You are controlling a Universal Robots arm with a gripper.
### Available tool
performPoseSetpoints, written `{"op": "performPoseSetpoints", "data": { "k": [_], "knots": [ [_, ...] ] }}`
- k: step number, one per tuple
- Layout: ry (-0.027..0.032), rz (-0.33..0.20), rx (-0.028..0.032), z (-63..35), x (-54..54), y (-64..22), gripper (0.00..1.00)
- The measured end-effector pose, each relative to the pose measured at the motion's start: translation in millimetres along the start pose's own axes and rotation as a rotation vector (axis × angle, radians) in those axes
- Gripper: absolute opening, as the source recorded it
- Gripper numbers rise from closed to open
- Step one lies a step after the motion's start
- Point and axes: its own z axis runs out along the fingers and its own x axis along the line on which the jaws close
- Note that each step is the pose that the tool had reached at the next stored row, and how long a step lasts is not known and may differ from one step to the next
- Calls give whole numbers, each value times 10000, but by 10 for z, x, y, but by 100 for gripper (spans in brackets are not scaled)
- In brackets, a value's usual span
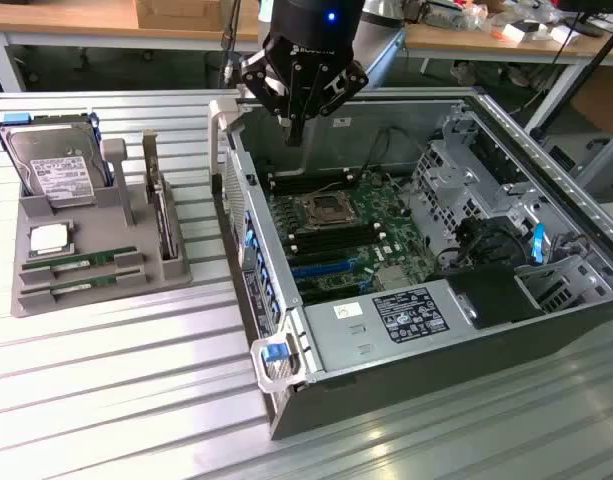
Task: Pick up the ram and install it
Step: 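Reach for the ram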
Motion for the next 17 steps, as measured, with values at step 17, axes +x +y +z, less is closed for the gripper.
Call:
{"op": "performPoseSetpoints", "data": {
  "k": [17],
  "knots": [
    [0,0,0,-5,209,-16,11]
  ]
}}
